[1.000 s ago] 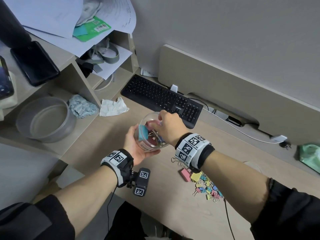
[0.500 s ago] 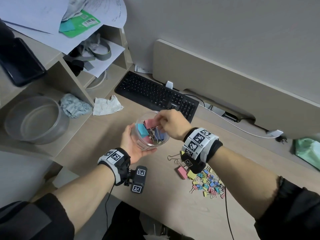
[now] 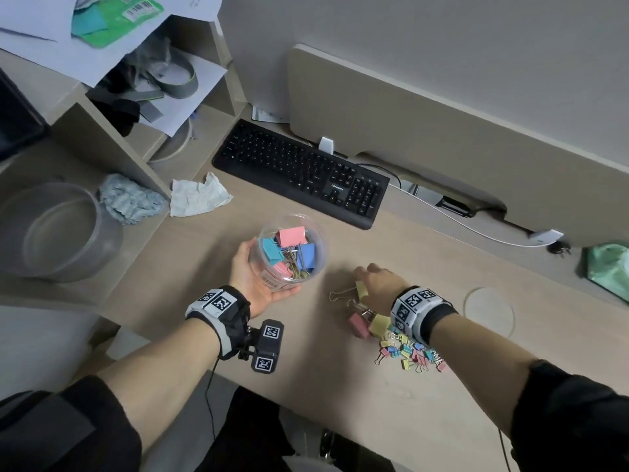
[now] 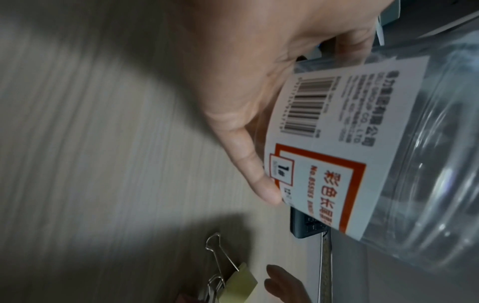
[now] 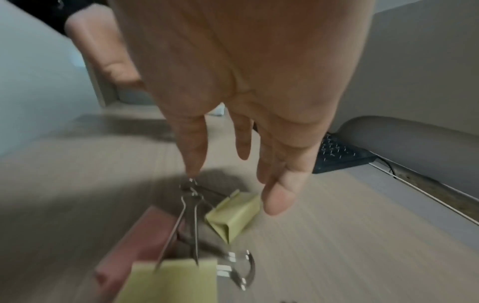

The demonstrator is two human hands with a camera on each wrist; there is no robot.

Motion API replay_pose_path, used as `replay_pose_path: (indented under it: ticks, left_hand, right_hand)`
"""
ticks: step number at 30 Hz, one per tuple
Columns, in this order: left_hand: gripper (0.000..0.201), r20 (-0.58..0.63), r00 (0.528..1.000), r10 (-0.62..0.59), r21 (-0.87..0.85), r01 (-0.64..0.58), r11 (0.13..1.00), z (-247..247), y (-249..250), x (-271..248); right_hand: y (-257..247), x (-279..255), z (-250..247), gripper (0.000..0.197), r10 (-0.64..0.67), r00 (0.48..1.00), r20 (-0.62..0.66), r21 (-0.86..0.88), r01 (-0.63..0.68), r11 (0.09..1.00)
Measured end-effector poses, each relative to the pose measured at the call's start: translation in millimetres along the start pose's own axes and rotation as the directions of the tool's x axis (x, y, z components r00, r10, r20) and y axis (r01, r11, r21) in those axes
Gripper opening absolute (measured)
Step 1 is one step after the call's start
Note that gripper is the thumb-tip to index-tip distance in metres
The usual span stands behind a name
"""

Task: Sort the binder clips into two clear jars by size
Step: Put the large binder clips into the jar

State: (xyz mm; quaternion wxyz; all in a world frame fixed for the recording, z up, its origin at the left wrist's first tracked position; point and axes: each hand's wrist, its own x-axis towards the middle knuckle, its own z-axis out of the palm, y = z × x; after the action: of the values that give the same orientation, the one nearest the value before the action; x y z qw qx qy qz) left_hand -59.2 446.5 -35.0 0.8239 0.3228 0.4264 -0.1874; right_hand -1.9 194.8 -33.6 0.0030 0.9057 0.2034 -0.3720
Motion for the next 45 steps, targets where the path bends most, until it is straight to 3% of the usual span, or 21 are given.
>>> replay_pose_path:
  ticks: [6,10,16,25,30,34,40,45]
  left_hand:
    - [0.066,-0.005,1.0,-0.022,0.013,0.022,1.0,2,-15,3]
    - [0.066,-0.021,0.999,-0.024,0.019,0.024,1.0,0,-21,4]
    - [0.065,-0.037,0.999,-0.02,0.028,0.021,0.999,-3,-22,4]
    - [0.064,-0.04,0.999,-0.024,0.049,0.026,0.998,-2,-22,5]
    - [0.061,-0.034,0.999,-0.003,0.062,0.005,0.998,4,-20,2]
    - [0.061,-0.012,1.0,0.011,0.057,-0.01,0.998,11,-18,-3]
    - [0.061,-0.002,1.0,0.022,0.047,-0.022,0.999,21,-18,-11]
    - [0.061,0.006,0.999,0.032,0.034,-0.032,0.999,23,-20,-16]
  right_hand:
    - [10,6,35,0.073,-0.024,1.0,0.018,-0.129,0.026,0.991]
    - [10,12,52,0.067,-0.051,0.998,-0.02,-0.158,0.047,0.986]
    - [7,20,51,0.054,-0.035,0.995,-0.097,-0.062,0.029,0.998]
    - [17,15,29,0.043,0.169,0.982,-0.091,0.232,-0.144,0.962]
    - [28,6,-12,0.033,0.253,0.949,-0.187,0.434,-0.151,0.888]
    - [28,-10,-42,0.016,0.293,0.933,-0.208,0.656,-0.089,0.75]
    - [14,-35,-74,0.014,0.256,0.901,-0.35,0.748,0.104,0.656]
    - [-11,-49,-87,0.01,0.168,0.92,-0.354,0.817,0.217,0.534]
